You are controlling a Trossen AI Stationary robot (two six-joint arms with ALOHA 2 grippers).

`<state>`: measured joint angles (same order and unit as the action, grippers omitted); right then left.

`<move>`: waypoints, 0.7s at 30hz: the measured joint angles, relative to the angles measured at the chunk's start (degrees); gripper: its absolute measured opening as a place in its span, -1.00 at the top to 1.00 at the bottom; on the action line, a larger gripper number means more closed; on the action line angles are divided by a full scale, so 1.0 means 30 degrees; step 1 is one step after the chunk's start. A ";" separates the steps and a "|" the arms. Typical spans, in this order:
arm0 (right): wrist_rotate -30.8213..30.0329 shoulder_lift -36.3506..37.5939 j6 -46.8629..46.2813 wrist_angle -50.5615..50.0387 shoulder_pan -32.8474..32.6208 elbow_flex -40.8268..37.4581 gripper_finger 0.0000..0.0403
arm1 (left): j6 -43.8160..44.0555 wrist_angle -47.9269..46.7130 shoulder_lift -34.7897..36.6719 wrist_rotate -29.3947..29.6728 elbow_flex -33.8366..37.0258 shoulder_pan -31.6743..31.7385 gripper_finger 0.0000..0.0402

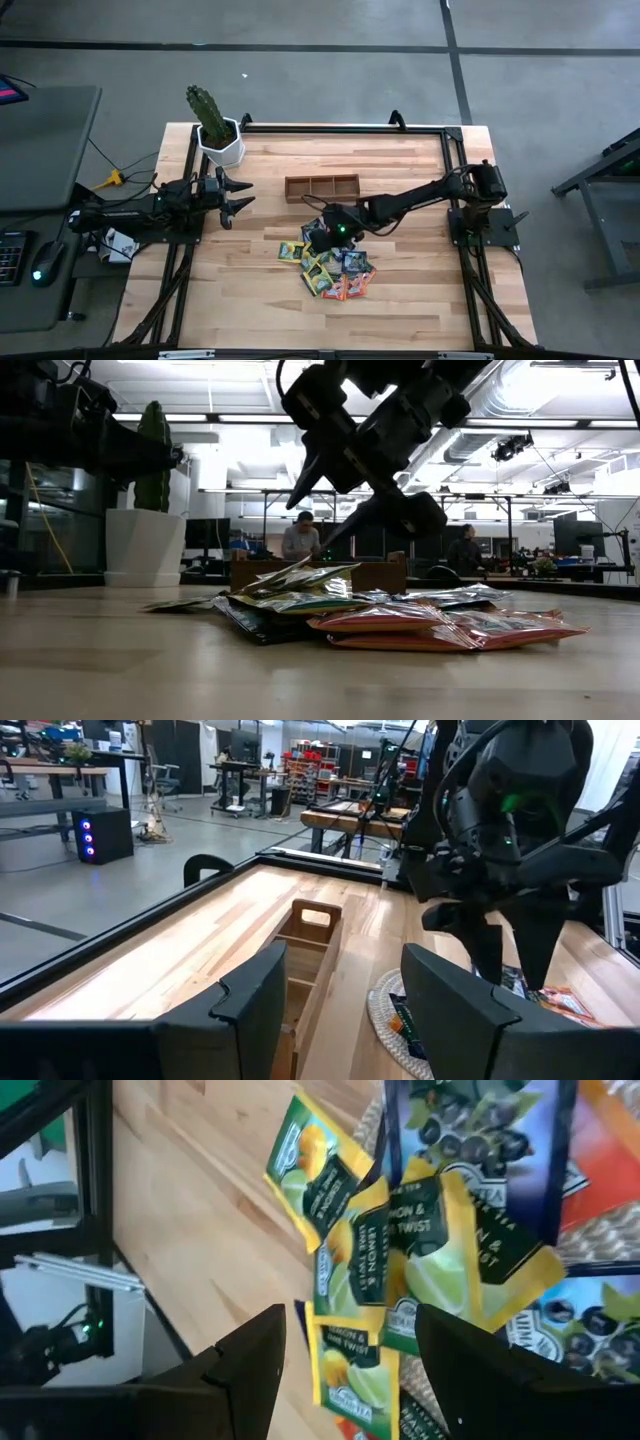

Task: Pick & Place Tea
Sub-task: Put the yellow tea bag into the left section of the wooden organizer

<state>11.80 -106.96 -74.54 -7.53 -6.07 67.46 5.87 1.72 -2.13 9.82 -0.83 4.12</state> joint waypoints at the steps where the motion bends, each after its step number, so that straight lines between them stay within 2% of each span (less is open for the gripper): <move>1: -0.0134 0.0000 -0.0003 -0.0047 -0.0007 0.0000 -0.09 | 0.0000 0.0000 0.0000 -0.0003 0.0004 -0.0007 0.04; 13: -0.0585 -0.0042 -0.0083 -0.0140 -0.0036 0.0000 -0.09 | 0.0000 -0.0007 0.0000 0.0000 -0.0003 -0.0007 0.04; 21: 0.0544 -0.1262 -0.0625 0.0125 -0.0051 -0.0044 -0.09 | 0.0000 -0.0010 0.0007 -0.0019 -0.0003 -0.0004 0.04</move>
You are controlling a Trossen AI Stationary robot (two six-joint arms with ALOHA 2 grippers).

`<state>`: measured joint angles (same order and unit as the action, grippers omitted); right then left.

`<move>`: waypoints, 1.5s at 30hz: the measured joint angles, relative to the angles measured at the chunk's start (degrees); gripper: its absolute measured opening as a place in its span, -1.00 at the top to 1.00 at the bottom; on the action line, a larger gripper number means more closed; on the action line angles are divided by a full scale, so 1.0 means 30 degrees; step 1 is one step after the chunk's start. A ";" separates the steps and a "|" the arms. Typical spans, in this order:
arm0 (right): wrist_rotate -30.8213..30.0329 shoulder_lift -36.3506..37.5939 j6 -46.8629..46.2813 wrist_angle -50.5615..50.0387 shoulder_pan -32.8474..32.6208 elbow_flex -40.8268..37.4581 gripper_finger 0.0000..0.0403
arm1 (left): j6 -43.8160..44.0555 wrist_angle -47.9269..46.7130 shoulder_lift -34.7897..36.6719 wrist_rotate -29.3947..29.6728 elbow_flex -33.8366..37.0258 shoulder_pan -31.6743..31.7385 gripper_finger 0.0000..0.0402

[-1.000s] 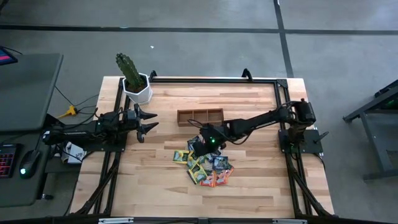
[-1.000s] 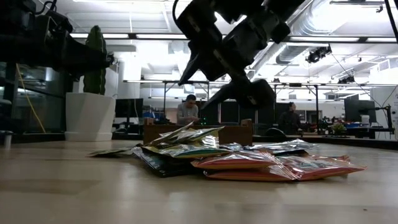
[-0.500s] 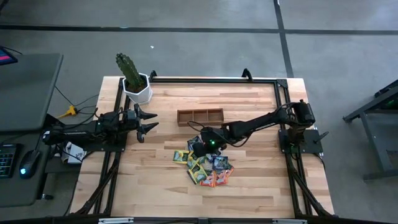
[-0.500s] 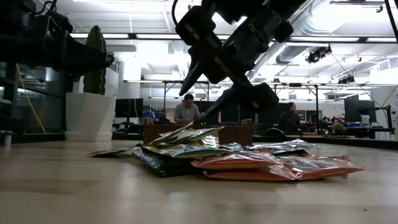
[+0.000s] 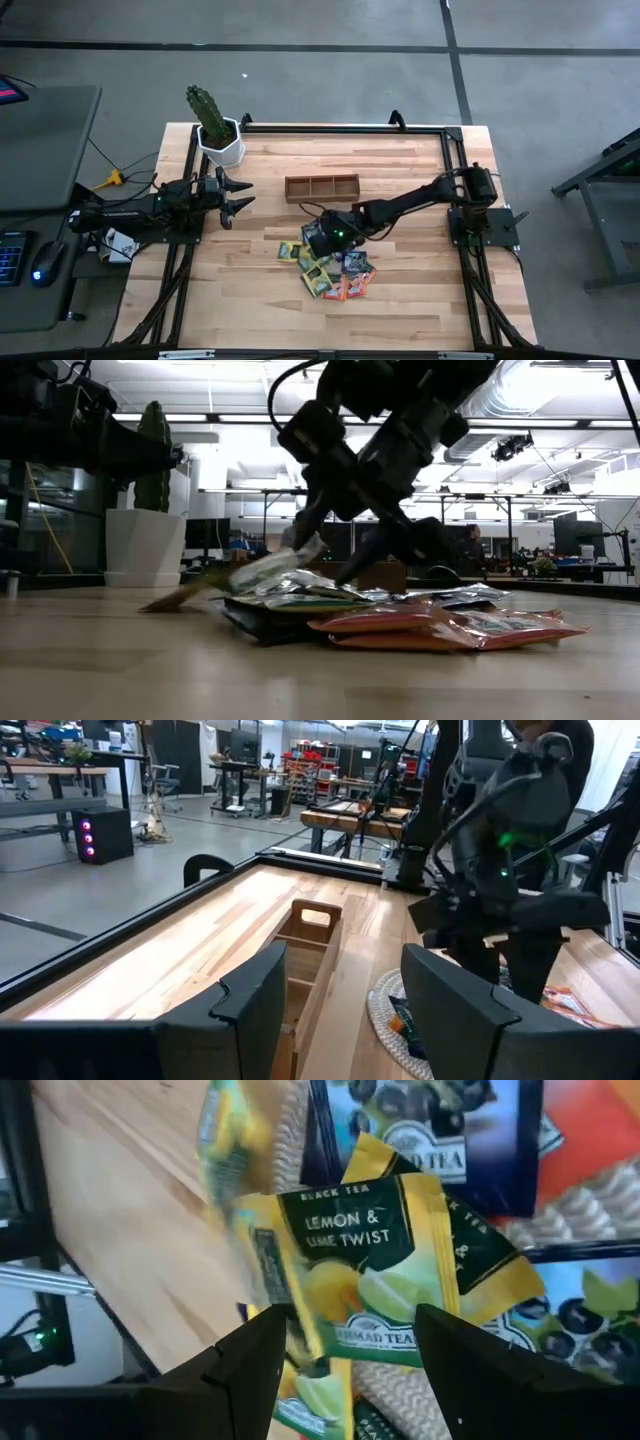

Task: Pick & Place Tea
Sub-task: Put the yellow tea bag into the left section of the wooden organizer

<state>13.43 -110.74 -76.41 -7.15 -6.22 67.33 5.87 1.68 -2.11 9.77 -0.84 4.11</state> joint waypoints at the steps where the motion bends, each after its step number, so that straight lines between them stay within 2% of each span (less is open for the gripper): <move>1: 0.0008 -0.0028 -0.0077 0.0311 0.0000 0.0000 -0.09 | 0.0000 -0.0010 0.0000 -0.0061 0.0002 0.0002 0.04; 17: 0.0364 -0.0028 -0.0398 0.1546 0.0022 0.0022 -0.09 | 0.0000 -0.0033 0.0000 -0.0226 0.0007 0.0004 0.04; 25: 0.0219 -0.0028 -0.0171 0.1301 0.0055 0.0022 -0.09 | 0.1151 -0.0529 -0.0820 -0.3659 0.0000 -0.0002 0.04; 31: -0.0048 -0.0028 0.0189 0.1253 0.0073 0.0022 -0.09 | 0.2574 -0.0187 -0.2494 -0.5611 0.0000 -0.0002 0.04; 36: -0.0426 -0.0020 0.0693 0.1245 0.0073 0.0022 -0.09 | 0.4514 0.0567 -0.4149 -0.8560 0.0000 -0.0003 0.04; 39: -0.0695 -0.0020 0.1090 0.1268 0.0073 0.0022 -0.09 | 0.5320 0.1313 -0.5161 -0.9690 0.0000 -0.0010 0.04; 42: -0.0893 -0.0020 0.1953 0.1467 0.0080 0.0022 -0.09 | 0.5406 0.2745 -0.6154 -0.9914 0.0000 -0.0142 0.04; 45: -0.0958 -0.0020 0.3317 0.1880 0.0080 0.0022 -0.09 | 0.3966 0.4340 -0.7222 -0.8797 0.0000 -0.0988 0.04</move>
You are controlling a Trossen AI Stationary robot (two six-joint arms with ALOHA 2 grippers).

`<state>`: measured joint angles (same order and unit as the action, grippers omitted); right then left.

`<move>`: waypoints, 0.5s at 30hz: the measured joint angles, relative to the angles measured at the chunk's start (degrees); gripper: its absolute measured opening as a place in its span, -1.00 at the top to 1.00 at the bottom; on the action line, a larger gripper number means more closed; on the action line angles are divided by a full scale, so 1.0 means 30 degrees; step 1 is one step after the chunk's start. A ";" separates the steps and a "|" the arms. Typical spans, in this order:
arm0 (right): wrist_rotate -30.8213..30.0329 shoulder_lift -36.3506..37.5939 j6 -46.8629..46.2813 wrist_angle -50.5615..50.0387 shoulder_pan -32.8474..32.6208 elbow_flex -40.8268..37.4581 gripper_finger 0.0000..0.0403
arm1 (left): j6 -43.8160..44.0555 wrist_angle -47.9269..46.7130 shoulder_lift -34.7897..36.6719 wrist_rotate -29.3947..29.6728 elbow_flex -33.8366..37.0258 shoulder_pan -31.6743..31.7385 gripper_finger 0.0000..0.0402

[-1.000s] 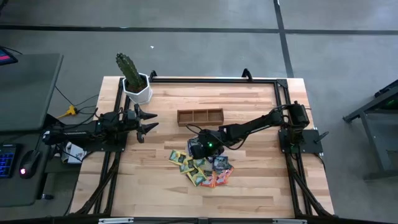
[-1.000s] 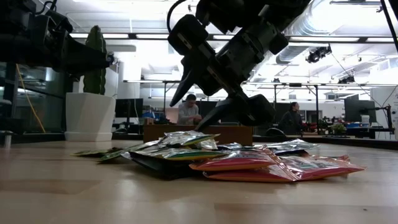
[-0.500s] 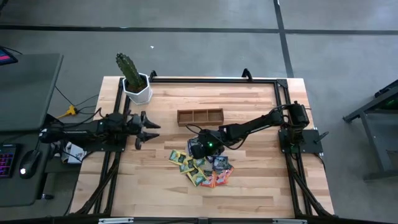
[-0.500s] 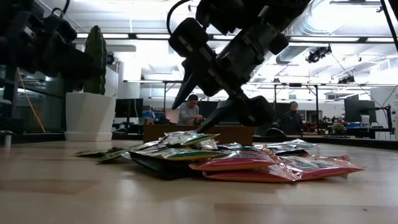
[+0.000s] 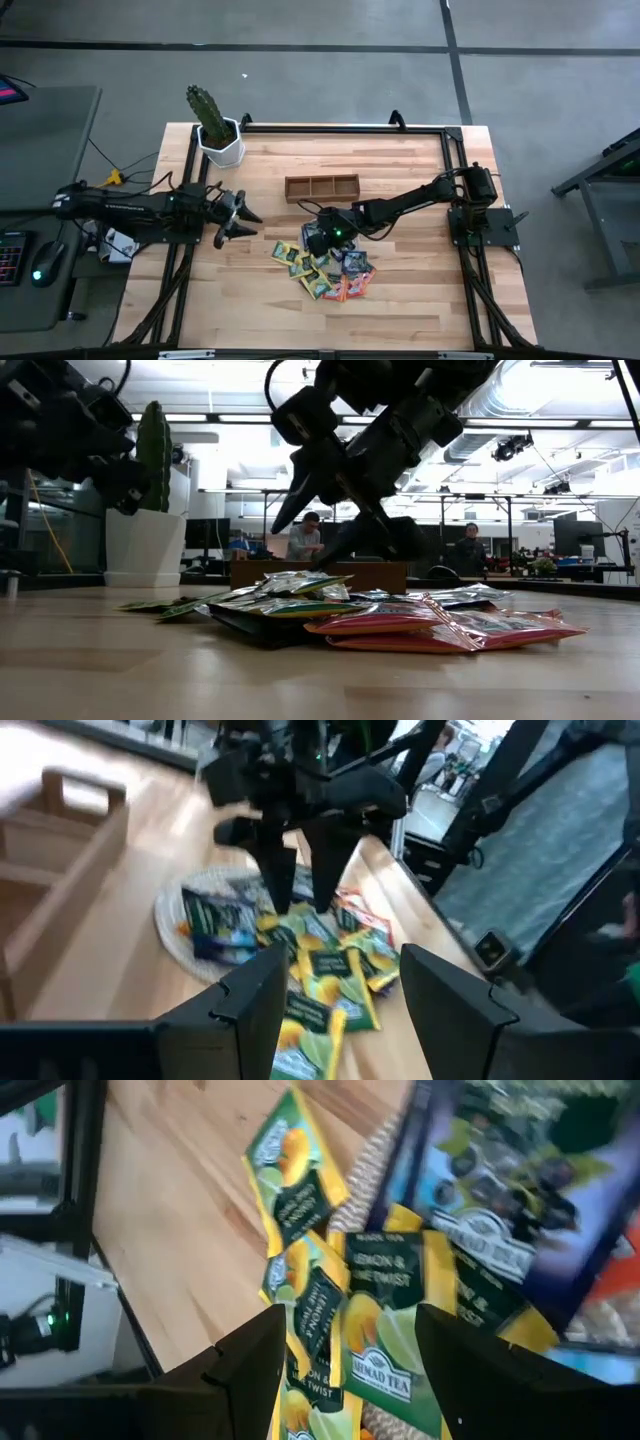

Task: Pick & Place Tea
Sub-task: Put the yellow tea bag into the left section of the wooden organizer

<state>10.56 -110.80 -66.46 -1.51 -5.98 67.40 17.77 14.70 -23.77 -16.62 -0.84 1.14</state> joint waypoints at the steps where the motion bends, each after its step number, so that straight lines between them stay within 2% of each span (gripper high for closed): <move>1: -0.0033 0.0005 0.0552 0.0061 -0.0005 0.0005 -0.09 | -0.0699 0.0434 -0.0425 0.0580 0.0000 -0.0410 0.04; 9: 0.0344 0.0007 0.3610 0.0870 -0.0284 0.0007 -0.09 | -0.4348 0.0788 -0.4971 0.5175 -0.0820 -0.5064 0.04; 15: 0.1009 0.0015 0.4745 0.2364 -0.0277 0.0007 -0.09 | -0.5005 0.2438 -0.9608 0.8656 -0.2517 -0.7871 0.04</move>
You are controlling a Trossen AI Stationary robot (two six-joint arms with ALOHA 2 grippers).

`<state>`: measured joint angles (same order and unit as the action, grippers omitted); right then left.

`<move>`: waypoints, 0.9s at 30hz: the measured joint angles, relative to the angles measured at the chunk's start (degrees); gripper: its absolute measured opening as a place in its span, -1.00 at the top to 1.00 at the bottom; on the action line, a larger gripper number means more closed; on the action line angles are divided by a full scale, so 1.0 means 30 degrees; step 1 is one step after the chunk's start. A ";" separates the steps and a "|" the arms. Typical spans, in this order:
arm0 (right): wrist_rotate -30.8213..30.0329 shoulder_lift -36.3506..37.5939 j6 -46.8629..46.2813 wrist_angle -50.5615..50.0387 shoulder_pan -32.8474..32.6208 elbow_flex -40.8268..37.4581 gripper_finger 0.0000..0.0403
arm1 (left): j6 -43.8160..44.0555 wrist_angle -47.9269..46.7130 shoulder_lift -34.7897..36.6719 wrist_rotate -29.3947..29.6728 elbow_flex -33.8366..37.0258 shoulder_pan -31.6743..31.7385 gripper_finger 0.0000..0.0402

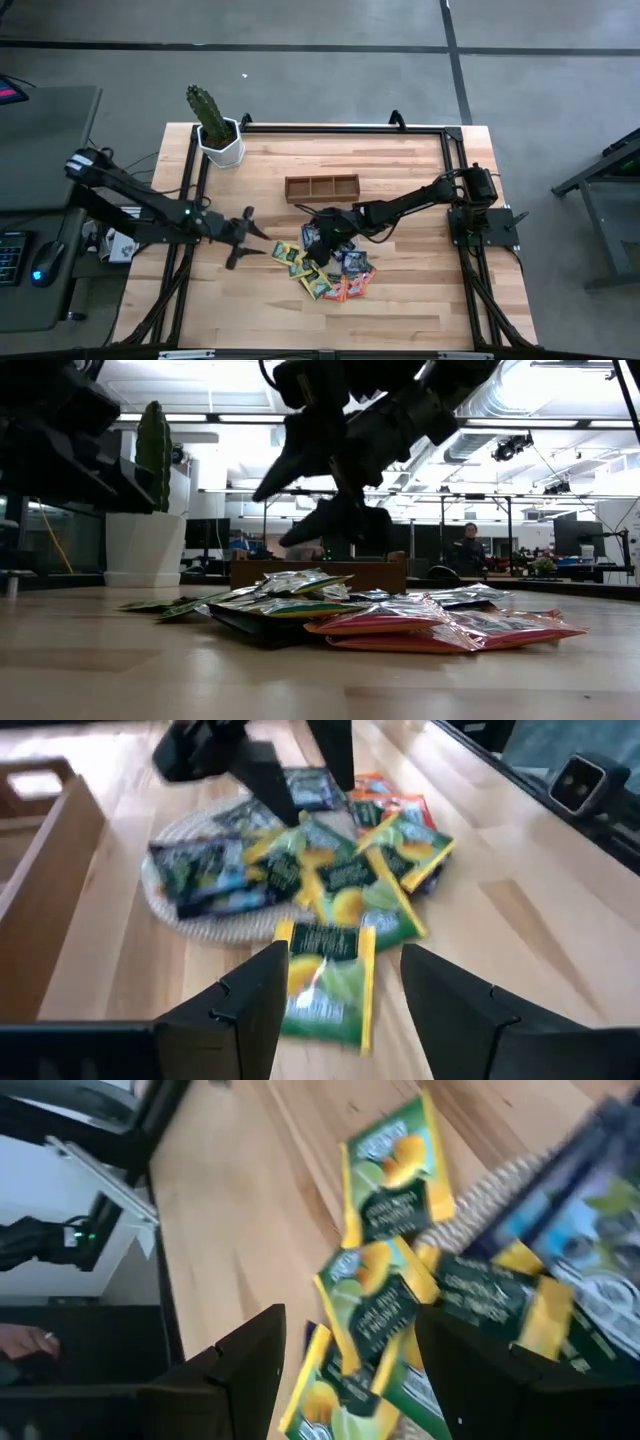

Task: Pick & Place Tea
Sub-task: Put the yellow tea bag into the left section of the wooden organizer

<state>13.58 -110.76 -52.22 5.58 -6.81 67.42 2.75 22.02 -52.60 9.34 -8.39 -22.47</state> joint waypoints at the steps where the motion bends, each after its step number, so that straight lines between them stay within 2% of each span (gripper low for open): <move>1: 0.0000 0.0000 0.0195 0.0270 0.0000 0.0000 -0.09 | -0.0116 0.0434 -0.0946 0.0261 -0.0448 -0.0263 0.04; 6: 0.0025 0.0015 0.0672 0.0341 0.0000 0.0007 -0.09 | -0.0695 0.0639 -0.5727 0.0829 -0.3147 -0.1041 0.04; 11: 0.0156 0.0022 -0.0470 -0.0619 -0.0472 0.0007 -0.09 | -0.0232 0.0603 -1.0277 -0.0214 -0.5875 -0.1037 0.04; 15: 0.0089 0.0022 -0.1157 -0.1516 -0.1140 0.0007 -0.09 | 0.0160 0.0646 -1.2960 -0.0859 -0.7644 -0.1030 0.04; 19: 0.0048 0.0022 -0.1274 -0.2210 -0.1595 0.0007 -0.09 | 0.0357 0.0643 -1.4370 -0.0941 -0.8648 -0.1030 0.04; 23: 0.0022 0.0022 -0.1339 -0.2184 -0.1907 0.0007 -0.09 | 0.1055 0.0427 -1.4701 -0.0218 -0.8749 -0.1030 0.04; 27: 0.0188 0.0022 -0.1472 -0.2199 -0.2213 0.0007 -0.09 | 0.1778 -0.1073 -1.4717 0.0581 -0.8782 -0.1030 0.04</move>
<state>14.15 -110.69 -56.64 -1.02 -13.45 67.44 8.09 18.80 -96.75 11.09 -34.74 -25.56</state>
